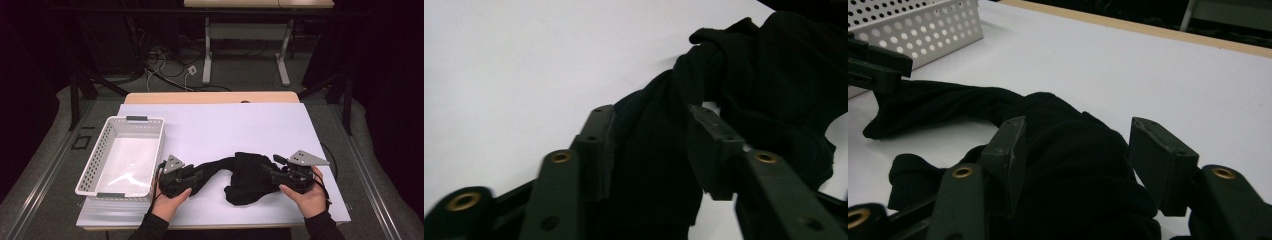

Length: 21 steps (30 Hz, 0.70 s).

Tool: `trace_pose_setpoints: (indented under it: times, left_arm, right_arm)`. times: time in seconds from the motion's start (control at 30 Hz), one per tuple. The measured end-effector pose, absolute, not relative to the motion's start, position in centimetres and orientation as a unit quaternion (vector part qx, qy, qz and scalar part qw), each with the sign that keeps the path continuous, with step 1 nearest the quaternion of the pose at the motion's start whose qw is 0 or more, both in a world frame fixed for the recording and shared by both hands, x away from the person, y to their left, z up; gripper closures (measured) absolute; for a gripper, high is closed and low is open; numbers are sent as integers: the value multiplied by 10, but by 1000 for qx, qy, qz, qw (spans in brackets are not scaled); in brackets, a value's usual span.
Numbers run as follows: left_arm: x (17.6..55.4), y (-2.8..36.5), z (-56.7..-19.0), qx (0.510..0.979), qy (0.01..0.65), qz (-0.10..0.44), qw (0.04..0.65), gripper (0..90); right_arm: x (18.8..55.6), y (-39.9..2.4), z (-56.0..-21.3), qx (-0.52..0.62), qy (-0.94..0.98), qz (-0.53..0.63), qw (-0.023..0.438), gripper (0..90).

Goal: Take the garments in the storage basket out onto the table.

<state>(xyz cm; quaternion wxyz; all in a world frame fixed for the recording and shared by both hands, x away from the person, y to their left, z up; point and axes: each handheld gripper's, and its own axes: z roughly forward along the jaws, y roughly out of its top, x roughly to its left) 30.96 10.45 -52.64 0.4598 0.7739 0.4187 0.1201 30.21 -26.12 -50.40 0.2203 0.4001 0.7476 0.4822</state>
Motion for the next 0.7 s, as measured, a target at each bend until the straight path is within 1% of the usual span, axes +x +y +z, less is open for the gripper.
trace_pose_setpoints:
  times: [0.07,0.13,0.17,0.2,0.27,0.63,0.7]
  left_arm:
    - [313,99,-524,777,414,122,457,465]
    - [317,94,-521,783,406,126,454,420]
    - [319,91,-520,786,401,128,453,368]
    - [322,87,-519,789,397,128,451,368]
    - [328,80,-518,794,393,127,446,329]
    - [351,40,-513,804,379,114,443,321]
    - [354,35,-513,808,375,114,440,321]
  right_arm:
    - [302,-258,-505,401,749,480,218,402]
    - [302,-255,-506,401,751,477,216,376]
    - [301,-251,-507,402,753,475,211,349]
    - [301,-251,-507,402,753,475,211,349]
    - [302,-247,-509,401,757,472,210,328]
    - [307,-231,-522,391,778,445,209,339]
    - [309,-231,-525,391,784,433,214,390]
